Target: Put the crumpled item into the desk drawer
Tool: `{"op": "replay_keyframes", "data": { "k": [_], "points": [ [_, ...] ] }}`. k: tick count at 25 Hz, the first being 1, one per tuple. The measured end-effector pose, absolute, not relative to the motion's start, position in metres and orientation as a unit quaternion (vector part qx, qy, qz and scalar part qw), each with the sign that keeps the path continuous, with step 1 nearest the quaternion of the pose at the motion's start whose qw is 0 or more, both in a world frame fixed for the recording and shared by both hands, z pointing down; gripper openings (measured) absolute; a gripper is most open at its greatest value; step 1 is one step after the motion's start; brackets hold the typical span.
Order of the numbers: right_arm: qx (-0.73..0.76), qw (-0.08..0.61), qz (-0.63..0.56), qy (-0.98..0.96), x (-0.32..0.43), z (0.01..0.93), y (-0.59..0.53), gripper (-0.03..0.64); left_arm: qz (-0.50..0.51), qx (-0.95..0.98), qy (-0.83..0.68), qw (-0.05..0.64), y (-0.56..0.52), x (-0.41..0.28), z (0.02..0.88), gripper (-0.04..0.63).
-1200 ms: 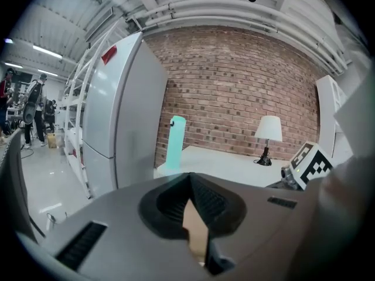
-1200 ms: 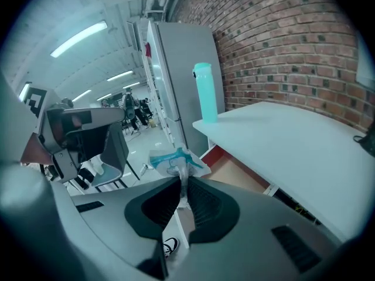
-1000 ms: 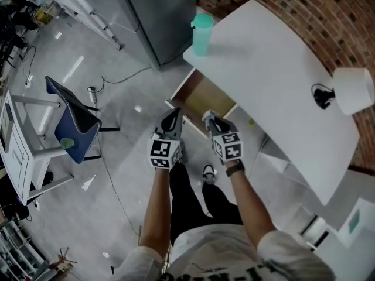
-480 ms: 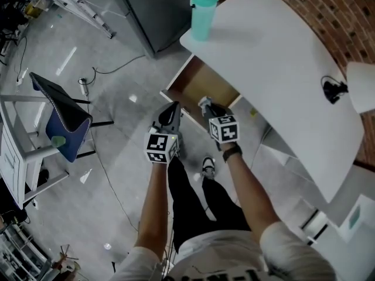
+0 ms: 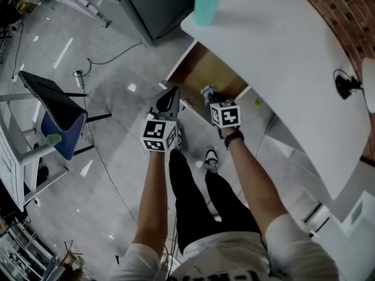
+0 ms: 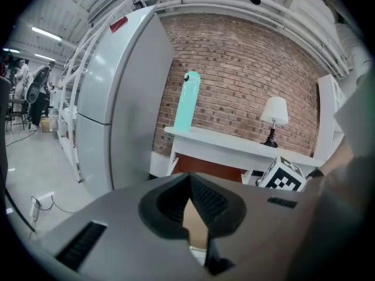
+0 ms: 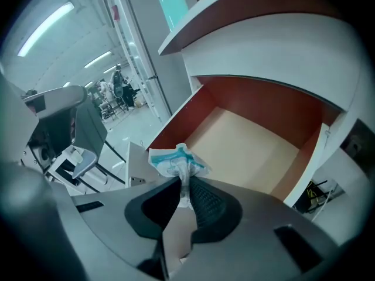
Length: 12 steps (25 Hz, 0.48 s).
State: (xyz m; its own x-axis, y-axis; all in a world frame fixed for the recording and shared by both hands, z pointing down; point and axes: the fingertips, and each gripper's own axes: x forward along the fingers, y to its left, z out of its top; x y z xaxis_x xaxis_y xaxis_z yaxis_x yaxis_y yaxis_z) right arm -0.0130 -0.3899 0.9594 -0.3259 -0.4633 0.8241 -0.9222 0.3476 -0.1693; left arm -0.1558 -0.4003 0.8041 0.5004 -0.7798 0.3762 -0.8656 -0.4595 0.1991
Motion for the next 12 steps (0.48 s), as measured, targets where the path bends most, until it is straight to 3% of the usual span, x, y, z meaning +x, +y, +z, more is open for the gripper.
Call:
{"op": "replay_keyframes", "data": {
  "k": [12],
  "points": [
    [0.475, 0.372, 0.365, -0.709, -0.014, 0.996, -0.403, 0.04, 0.12, 0.85, -0.476, 0.189, -0.418, -0.149, 0.823, -0.003]
  ]
}}
